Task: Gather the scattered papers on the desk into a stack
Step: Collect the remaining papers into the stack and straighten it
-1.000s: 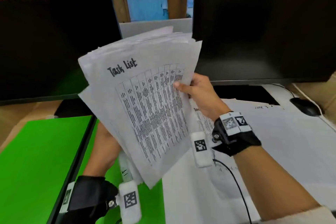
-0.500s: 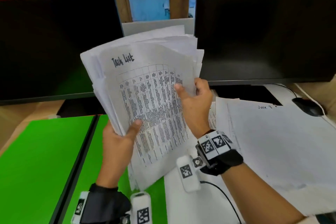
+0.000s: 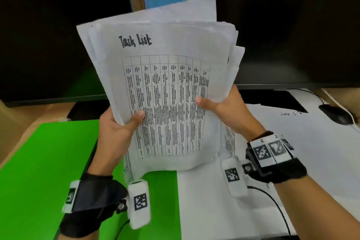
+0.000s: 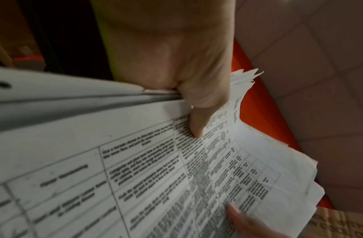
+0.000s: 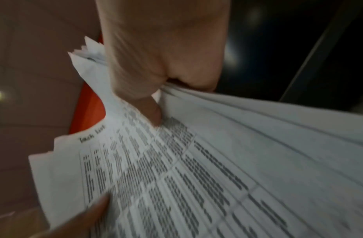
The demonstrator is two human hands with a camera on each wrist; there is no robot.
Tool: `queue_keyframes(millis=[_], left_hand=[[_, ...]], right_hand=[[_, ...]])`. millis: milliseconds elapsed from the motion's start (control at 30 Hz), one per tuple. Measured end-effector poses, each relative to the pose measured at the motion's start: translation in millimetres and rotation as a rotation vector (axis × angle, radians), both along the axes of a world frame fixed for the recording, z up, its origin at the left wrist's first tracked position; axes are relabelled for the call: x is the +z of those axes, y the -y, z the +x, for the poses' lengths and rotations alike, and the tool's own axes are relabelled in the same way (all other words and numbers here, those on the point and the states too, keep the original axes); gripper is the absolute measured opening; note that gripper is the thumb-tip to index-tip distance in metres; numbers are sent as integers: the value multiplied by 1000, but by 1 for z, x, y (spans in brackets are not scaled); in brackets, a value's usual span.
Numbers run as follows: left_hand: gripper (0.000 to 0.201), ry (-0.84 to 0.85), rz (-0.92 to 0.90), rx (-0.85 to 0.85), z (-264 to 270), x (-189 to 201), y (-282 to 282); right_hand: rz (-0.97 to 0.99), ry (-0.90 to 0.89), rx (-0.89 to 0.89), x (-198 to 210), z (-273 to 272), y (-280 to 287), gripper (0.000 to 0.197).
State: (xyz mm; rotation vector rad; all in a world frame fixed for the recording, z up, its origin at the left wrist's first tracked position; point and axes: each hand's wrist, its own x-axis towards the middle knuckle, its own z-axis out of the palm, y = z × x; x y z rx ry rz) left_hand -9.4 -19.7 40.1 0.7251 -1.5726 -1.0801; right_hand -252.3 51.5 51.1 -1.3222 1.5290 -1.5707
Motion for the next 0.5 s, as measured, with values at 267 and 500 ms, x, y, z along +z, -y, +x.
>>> queue_keyframes(millis=[267, 500], left_hand=[[57, 37, -31, -26, -5, 4, -7], [56, -1, 65, 45, -2, -10, -3]], right_hand=[[-189, 24, -106, -10, 16, -15, 31], [-120, 39, -171, -33, 15, -3, 53]])
